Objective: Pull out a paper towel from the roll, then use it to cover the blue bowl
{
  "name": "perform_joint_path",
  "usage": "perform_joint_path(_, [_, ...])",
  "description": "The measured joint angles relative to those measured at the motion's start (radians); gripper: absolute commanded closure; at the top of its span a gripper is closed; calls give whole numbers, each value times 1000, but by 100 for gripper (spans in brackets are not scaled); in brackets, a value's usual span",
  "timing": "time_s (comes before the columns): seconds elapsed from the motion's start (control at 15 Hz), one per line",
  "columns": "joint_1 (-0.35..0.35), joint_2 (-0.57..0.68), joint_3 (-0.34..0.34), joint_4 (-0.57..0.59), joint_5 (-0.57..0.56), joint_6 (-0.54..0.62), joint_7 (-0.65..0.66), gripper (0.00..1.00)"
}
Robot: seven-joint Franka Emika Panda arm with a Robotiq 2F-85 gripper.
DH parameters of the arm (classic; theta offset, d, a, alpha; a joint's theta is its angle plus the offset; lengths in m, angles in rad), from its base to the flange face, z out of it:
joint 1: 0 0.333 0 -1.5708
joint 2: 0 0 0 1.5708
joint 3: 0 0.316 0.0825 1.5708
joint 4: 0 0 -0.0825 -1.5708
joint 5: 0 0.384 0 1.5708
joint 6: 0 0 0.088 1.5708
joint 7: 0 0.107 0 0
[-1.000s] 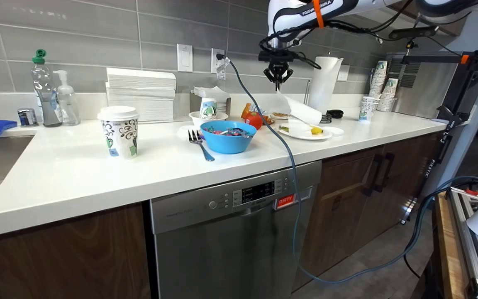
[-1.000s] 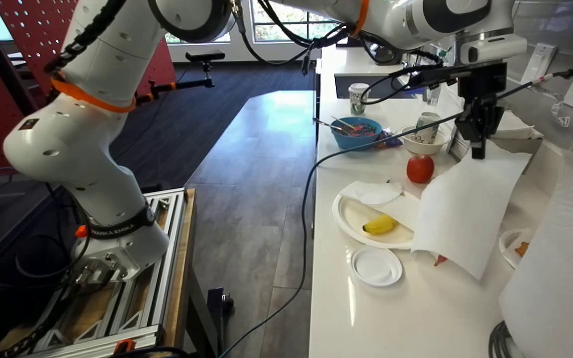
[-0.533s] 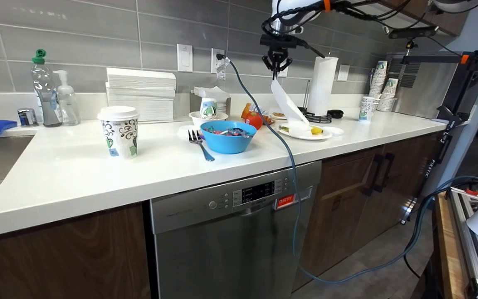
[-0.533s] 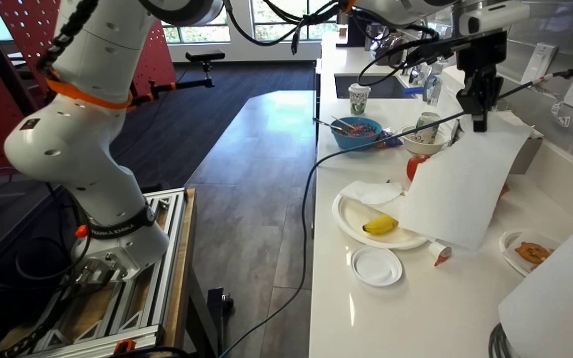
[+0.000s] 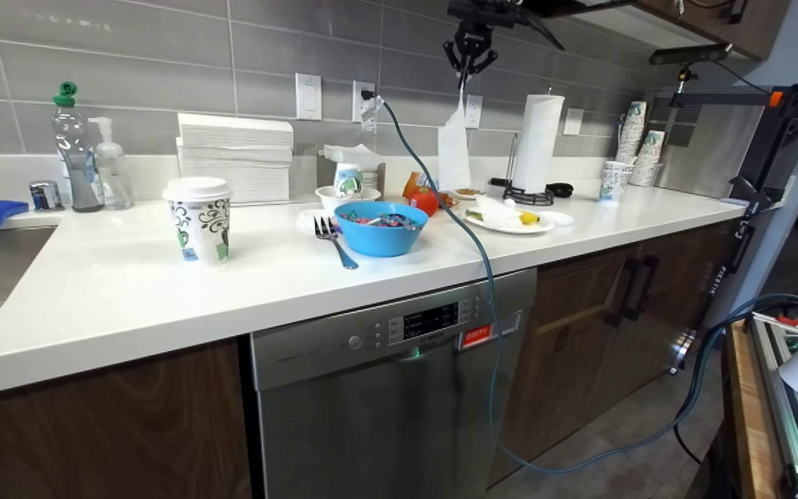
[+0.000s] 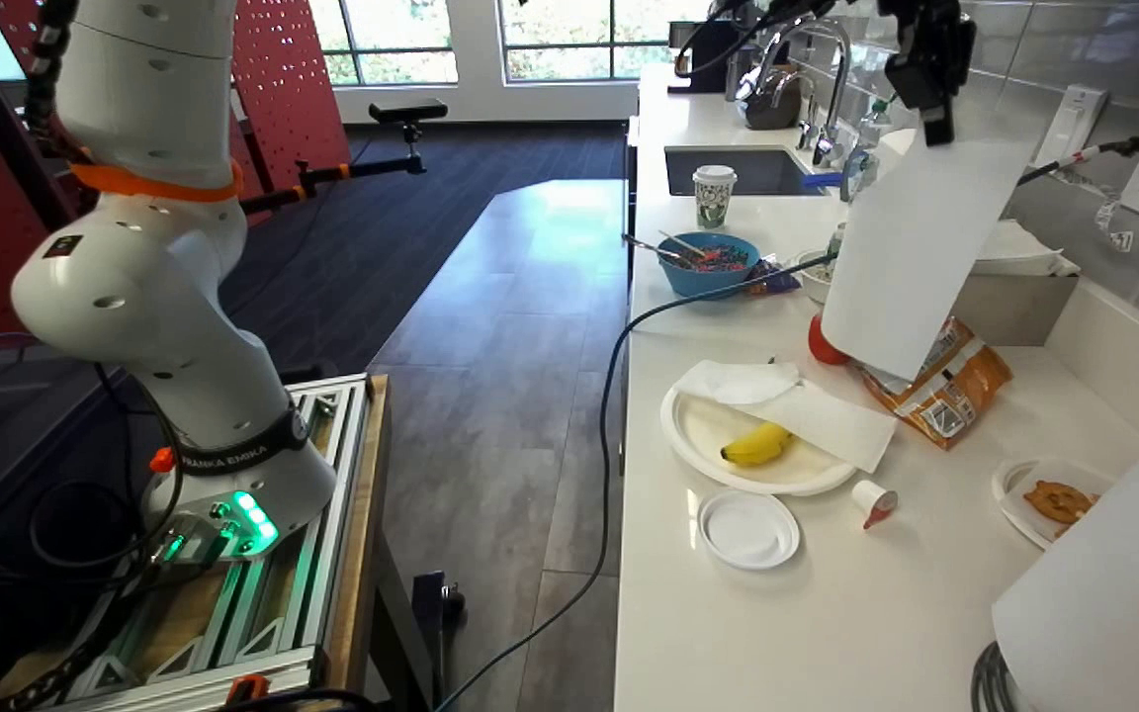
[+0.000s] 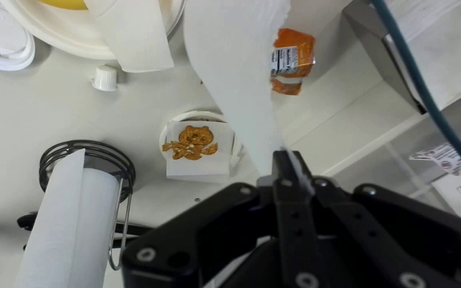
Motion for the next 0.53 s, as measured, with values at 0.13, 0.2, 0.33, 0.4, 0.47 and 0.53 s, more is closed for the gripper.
perform_joint_path(0.13, [34,-57,8,-44,-27,10,14,100])
perform_joint_path(0.2, [54,-80,13,-63,-49,11,29,100])
perform_joint_path(0.33, [101,-114,30,-104,-98,11,61,100])
perform_joint_path(0.4, [124,-126,41,-125,-122,11,71,100])
perform_joint_path(0.47, [147,-135,53,-145,-143,12,81,100])
perform_joint_path(0.53, [170,-141,63,-165,-161,13,87,100])
